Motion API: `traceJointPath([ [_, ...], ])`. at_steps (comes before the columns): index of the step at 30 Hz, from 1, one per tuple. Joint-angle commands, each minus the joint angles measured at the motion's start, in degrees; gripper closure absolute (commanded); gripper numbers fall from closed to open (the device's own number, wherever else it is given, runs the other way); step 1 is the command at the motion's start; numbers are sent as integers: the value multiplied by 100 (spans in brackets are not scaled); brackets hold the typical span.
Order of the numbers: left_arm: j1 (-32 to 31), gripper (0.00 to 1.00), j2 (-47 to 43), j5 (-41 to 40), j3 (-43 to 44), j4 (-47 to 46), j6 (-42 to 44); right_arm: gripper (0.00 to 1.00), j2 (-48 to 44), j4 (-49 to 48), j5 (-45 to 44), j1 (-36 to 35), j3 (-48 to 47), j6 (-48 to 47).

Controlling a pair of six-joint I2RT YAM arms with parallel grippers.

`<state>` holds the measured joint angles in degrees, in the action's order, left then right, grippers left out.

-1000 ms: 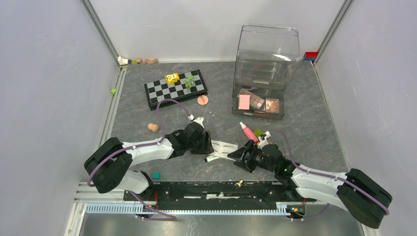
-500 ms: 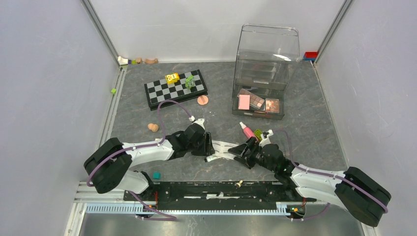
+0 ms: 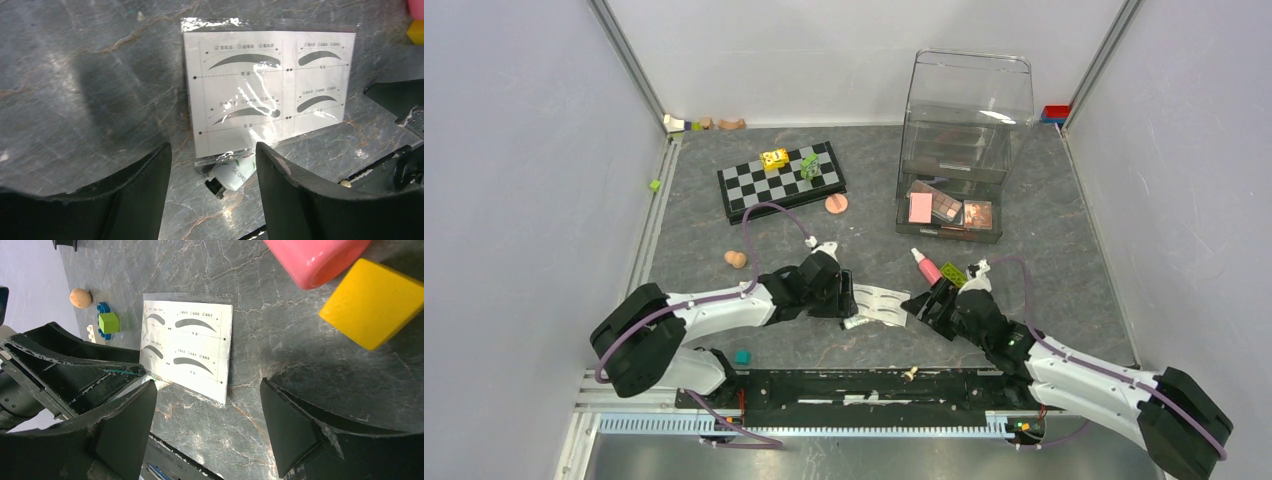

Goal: Organize the makeup
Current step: Pick up the makeup from the center of the board.

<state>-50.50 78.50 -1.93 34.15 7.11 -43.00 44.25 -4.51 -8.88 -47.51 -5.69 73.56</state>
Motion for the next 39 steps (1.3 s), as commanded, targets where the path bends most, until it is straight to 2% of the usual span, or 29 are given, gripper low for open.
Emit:
traceJointPath([
  [1,-12,30,-241,-446,278,545,93,16,602,263,295,18,136,-306],
  [6,-4,29,-233,-648,467,701,202,16,880,-378,566,40,335,-145],
  [14,30,31,37,-777,883,674,299,16,1121,-671,794,114,347,-165],
  [27,32,44,622,-468,868,381,280,16,1074,-763,871,207,472,-184],
  [30,32,53,654,-410,799,280,275,16,1113,-843,871,215,490,-190],
  [35,32,73,778,-271,780,161,264,16,1242,-1008,1032,232,499,-178],
  [39,31,79,873,-241,762,122,266,16,1321,-1092,1064,238,481,-186],
])
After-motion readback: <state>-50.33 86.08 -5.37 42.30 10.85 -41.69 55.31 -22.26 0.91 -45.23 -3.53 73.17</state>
